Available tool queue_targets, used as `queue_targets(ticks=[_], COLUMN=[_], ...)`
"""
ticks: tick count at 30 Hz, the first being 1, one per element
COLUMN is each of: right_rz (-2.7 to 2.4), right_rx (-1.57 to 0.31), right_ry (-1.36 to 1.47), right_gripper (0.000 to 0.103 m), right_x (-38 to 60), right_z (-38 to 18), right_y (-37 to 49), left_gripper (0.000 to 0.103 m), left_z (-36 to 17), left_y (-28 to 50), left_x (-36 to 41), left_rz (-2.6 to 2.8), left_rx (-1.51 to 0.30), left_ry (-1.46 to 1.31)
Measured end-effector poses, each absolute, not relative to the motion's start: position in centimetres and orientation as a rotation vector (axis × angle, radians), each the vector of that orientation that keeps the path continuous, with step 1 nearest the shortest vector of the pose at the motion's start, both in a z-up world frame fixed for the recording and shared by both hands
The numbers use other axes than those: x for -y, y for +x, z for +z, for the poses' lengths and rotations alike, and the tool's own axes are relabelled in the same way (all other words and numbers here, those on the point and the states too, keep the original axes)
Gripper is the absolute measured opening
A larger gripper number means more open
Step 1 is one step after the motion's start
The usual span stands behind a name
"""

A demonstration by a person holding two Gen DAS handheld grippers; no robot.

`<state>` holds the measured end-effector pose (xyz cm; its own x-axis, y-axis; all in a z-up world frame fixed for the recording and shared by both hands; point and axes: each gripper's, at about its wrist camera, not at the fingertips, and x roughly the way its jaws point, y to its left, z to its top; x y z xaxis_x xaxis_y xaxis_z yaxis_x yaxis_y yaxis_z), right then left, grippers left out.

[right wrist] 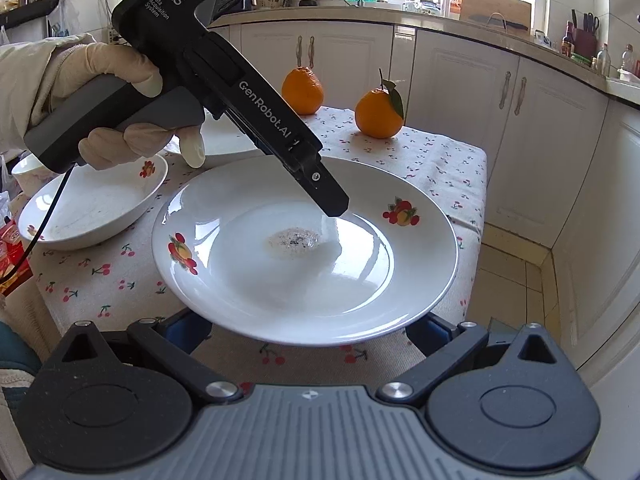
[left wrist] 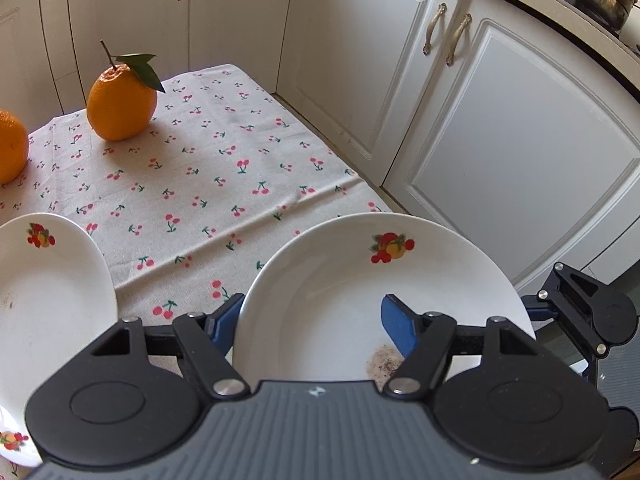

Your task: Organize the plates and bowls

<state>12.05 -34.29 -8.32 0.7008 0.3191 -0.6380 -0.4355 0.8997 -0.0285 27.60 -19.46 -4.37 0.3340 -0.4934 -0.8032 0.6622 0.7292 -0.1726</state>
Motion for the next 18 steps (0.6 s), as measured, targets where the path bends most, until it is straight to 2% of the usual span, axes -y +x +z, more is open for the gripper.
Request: queue_targets(ticks=[18], right_rz=[0.4], right_rx=[-0.705], right_ry=[-0.148], right_gripper=[0.103], right_x=[35.4], right_z=[-9.7], right_y=[17.7], left_gripper=[0.072], left_z=[-6.2], left_y=[32.7], left_x=[20.7], left_rz=[-0.731], left_rx=[-0.976], left_ry=[0.188])
